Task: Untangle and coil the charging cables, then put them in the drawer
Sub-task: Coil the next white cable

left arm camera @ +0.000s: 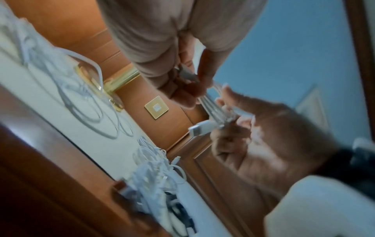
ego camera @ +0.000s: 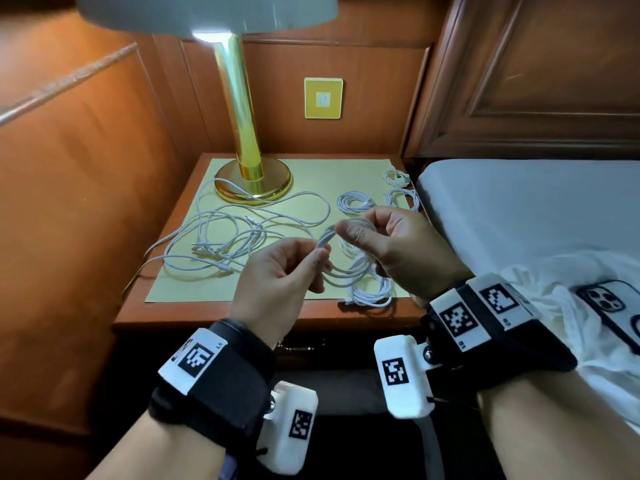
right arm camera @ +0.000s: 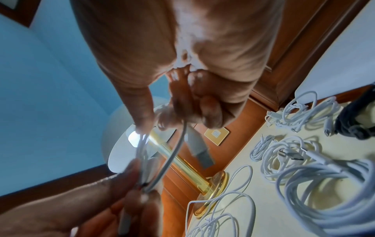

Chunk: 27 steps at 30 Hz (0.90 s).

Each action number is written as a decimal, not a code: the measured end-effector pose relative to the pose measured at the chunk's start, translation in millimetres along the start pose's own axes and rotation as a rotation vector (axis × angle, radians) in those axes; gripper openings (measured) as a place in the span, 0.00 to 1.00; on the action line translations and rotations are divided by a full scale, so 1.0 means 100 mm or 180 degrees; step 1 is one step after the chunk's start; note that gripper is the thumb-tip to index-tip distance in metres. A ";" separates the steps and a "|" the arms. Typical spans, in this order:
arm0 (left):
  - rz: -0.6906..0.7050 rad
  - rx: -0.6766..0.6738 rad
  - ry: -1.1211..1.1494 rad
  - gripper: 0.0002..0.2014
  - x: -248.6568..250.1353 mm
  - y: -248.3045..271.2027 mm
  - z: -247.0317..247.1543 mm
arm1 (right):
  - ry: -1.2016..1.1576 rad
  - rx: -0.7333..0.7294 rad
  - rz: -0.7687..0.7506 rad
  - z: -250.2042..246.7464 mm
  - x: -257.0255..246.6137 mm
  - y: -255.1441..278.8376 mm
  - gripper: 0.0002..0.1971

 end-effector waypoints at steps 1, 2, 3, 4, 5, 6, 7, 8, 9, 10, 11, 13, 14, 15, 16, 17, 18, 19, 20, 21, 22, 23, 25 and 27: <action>-0.0156 0.0088 0.0267 0.07 -0.02 -0.01 -0.01 | -0.0081 0.0036 0.0028 -0.01 0.02 -0.01 0.18; -0.0308 0.0149 0.0528 0.05 -0.04 -0.01 -0.01 | -0.0077 0.0097 0.0038 -0.02 0.04 -0.01 0.19; -0.0424 0.0190 0.0737 0.06 -0.05 -0.01 -0.01 | -0.0022 0.0187 0.0036 -0.04 0.07 -0.02 0.22; -0.0485 0.0210 0.0870 0.08 -0.06 0.00 0.00 | 0.0043 0.0313 0.0012 -0.07 0.08 -0.02 0.24; -0.0513 0.0207 0.0961 0.11 -0.06 0.00 0.01 | 0.0091 0.0457 -0.0020 -0.11 0.08 -0.02 0.25; -0.0515 0.0200 0.1014 0.12 -0.05 0.00 0.02 | 0.0106 0.0573 -0.0033 -0.14 0.07 -0.01 0.25; -0.0507 0.0195 0.1046 0.13 -0.04 0.00 0.02 | 0.0074 0.0629 -0.0021 -0.16 0.08 -0.01 0.26; -0.0488 0.0180 0.1052 0.12 -0.03 0.00 0.04 | -0.0005 0.0613 0.0006 -0.17 0.08 -0.01 0.27; -0.0473 0.0171 0.1040 0.11 -0.02 0.00 0.04 | -0.0122 0.0554 0.0055 -0.15 0.09 -0.01 0.28; -0.0457 0.0174 0.1013 0.10 -0.02 0.00 0.05 | -0.0253 0.0495 0.0124 -0.14 0.11 -0.01 0.30; -0.0449 0.0181 0.0990 0.10 -0.01 0.01 0.05 | -0.0373 0.0462 0.0203 -0.13 0.15 -0.02 0.32; -0.0452 0.0180 0.0935 0.11 -0.01 0.02 0.06 | -0.0520 0.0412 0.0306 -0.14 0.20 -0.04 0.32; -0.0452 0.0191 0.0907 0.11 -0.01 0.02 0.06 | -0.0539 0.0375 0.0320 -0.14 0.20 -0.04 0.31; -0.0450 0.0215 0.0883 0.10 -0.01 0.02 0.05 | -0.0533 0.0338 0.0338 -0.15 0.21 -0.04 0.29; -0.0443 0.0250 0.0846 0.10 -0.02 0.02 0.04 | -0.0516 0.0314 0.0355 -0.15 0.21 -0.03 0.29; -0.0439 0.0287 0.0793 0.09 -0.03 0.03 0.03 | -0.0499 0.0295 0.0370 -0.16 0.21 -0.03 0.28; -0.0447 0.0315 0.0743 0.10 -0.04 0.03 0.03 | -0.0480 0.0279 0.0389 -0.16 0.21 -0.02 0.28; -0.0471 0.0334 0.0726 0.10 -0.04 0.04 0.03 | -0.0444 0.0267 0.0433 -0.16 0.22 0.00 0.28; -0.0511 0.0346 0.0756 0.10 -0.04 0.04 0.04 | -0.0378 0.0239 0.0487 -0.15 0.23 0.01 0.29; -0.0555 0.0357 0.0816 0.10 -0.04 0.05 0.05 | -0.0287 0.0177 0.0536 -0.14 0.24 0.02 0.31; -0.0583 0.0376 0.0876 0.09 -0.03 0.05 0.06 | -0.0207 0.0094 0.0586 -0.12 0.25 0.03 0.32; -0.0591 0.0399 0.0916 0.09 -0.02 0.06 0.07 | -0.0166 0.0012 0.0655 -0.11 0.25 0.05 0.33; -0.0566 0.0428 0.0949 0.08 -0.01 0.06 0.08 | -0.0238 -0.0100 0.0819 -0.09 0.26 0.08 0.31; -0.0540 0.0436 0.0937 0.09 -0.01 0.06 0.09 | -0.0394 -0.0111 0.0904 -0.08 0.27 0.09 0.31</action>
Point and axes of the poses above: each hand's wrist, its own y-axis away from the middle knuckle, its own z-axis out of the palm, x = y × z, the point moved 8 cm from there along -y, towards the middle knuckle, and after that the axes turned 9 degrees about x, right-handed, at the moved point
